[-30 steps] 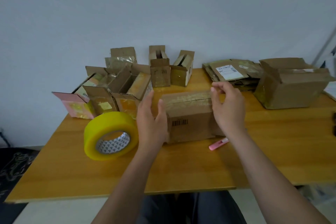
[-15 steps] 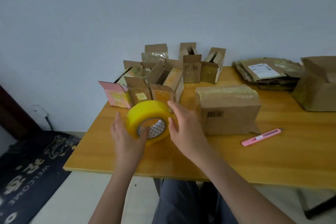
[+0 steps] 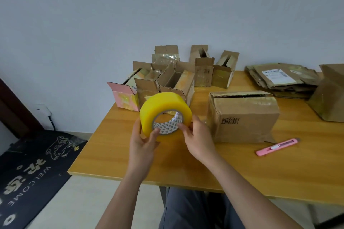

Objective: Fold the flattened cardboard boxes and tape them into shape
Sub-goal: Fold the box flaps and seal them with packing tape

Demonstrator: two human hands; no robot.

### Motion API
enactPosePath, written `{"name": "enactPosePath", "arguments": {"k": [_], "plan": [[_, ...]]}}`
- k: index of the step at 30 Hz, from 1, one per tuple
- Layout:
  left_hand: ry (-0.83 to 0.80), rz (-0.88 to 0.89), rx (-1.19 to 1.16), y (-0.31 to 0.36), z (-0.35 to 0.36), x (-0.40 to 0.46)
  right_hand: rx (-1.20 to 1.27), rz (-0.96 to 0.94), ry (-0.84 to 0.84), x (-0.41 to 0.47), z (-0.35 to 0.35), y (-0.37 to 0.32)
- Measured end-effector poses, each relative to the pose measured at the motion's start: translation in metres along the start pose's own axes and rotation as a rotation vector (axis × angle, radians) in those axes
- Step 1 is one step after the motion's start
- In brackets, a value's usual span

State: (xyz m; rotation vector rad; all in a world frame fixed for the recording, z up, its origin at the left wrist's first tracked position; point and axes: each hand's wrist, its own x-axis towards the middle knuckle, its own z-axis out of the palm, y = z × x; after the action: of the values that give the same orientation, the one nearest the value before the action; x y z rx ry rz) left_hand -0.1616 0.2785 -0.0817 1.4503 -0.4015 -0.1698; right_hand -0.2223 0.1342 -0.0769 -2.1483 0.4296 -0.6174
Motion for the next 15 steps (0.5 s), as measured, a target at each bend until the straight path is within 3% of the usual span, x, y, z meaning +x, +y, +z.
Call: {"name": "enactPosePath", "arguments": {"k": [6, 9, 15], "plan": [[-0.047, 0.155, -0.284, 0.061, 0.017, 0.019, 0.130, -0.246, 0.138, 0.032, -0.042, -0.066], [-0.070, 0.137, -0.377, 0.087, 0.021, 0.028, 0.290, -0.149, 0.065, 0.041, -0.057, -0.080], [-0.161, 0.093, -0.506, 0.111, 0.038, 0.037, 0.404, 0.045, 0.086, 0.038, -0.093, -0.065]]}}
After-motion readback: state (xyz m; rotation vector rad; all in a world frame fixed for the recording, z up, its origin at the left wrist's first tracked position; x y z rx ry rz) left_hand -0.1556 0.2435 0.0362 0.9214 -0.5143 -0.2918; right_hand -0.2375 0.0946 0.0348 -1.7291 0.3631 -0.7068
